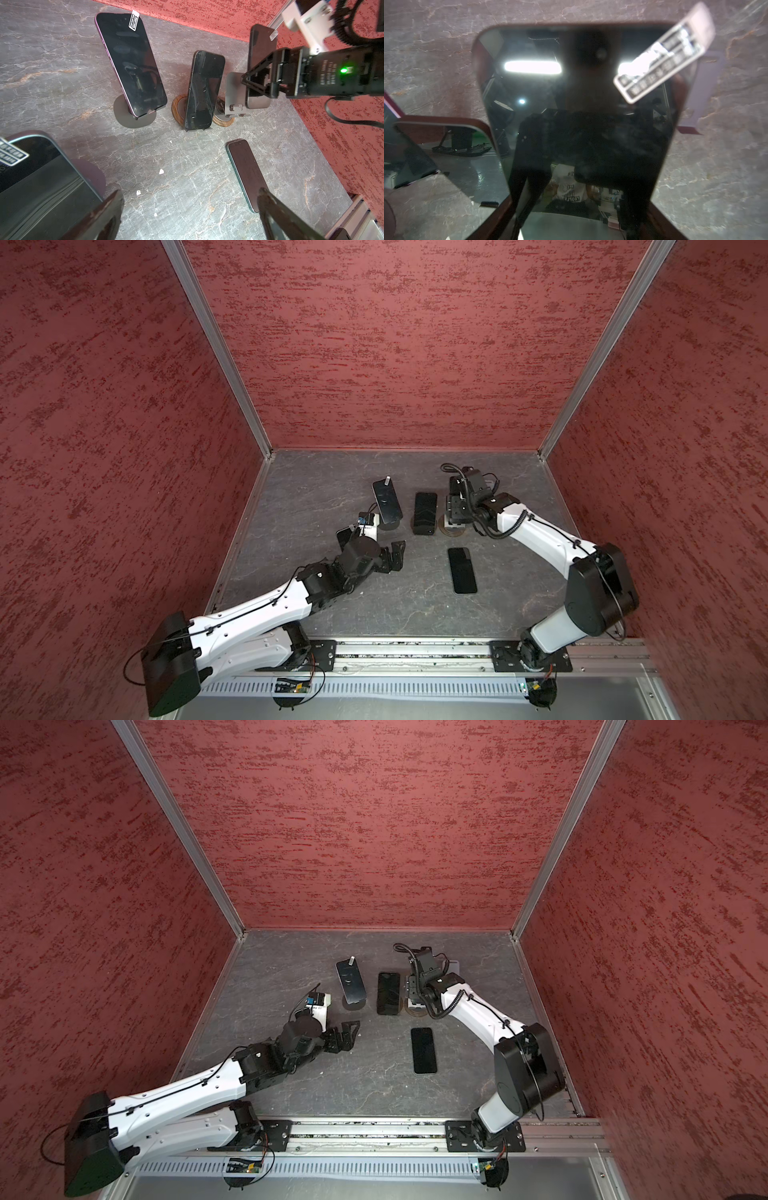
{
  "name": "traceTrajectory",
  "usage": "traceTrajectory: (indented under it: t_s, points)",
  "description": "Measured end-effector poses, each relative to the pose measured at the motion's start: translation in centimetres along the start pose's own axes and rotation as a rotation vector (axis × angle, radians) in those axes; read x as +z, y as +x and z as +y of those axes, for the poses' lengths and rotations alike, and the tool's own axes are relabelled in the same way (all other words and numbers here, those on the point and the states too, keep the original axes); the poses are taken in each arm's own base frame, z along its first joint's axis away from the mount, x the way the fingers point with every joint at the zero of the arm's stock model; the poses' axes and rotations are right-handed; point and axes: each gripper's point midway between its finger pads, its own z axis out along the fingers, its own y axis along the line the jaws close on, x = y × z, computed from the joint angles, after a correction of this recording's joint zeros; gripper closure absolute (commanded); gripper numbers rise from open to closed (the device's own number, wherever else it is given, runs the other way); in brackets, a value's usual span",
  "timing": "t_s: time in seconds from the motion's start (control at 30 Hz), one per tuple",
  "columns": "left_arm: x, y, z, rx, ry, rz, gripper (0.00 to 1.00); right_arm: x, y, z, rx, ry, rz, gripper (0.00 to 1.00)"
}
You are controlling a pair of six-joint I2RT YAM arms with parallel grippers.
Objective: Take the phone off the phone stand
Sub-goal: 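Lift the phone off the grey stand and carry it toward the robot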
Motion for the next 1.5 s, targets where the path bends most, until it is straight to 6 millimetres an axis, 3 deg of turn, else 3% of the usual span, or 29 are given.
traceTrajectory:
  t_s: [0.2, 0.43, 0.9, 1.13, 1.5]
  points:
    - [0.0, -0.1, -0.1, -0.002, 0.007, -0.002, 0.00, -2.5, 0.3, -0.9, -0.002, -0.006, -0.019, 0.41]
    - [0.0, -0.1, -0.5, -0.006, 0.026, -0.003, 0.00, -3.6, 2.6, -1.5, -0.015, -0.025, 0.026, 0.41]
    - [1.1, 1.2, -0.4, 0.009, 0.014, 0.046, 0.00, -4.1, 7.7, -1.0, -0.036, -0.120, 0.142, 0.40]
    - [1.4, 1.4, -0.5, 0.012, 0.017, 0.054, 0.01, -5.1, 9.2, -1.9, -0.027, -0.116, 0.146, 0.39]
    - [1.7, 1.3, -1.2, 0.031, 0.046, 0.051, 0.01, -5.1, 11.2, -3.0, -0.005, -0.074, 0.208, 0.37]
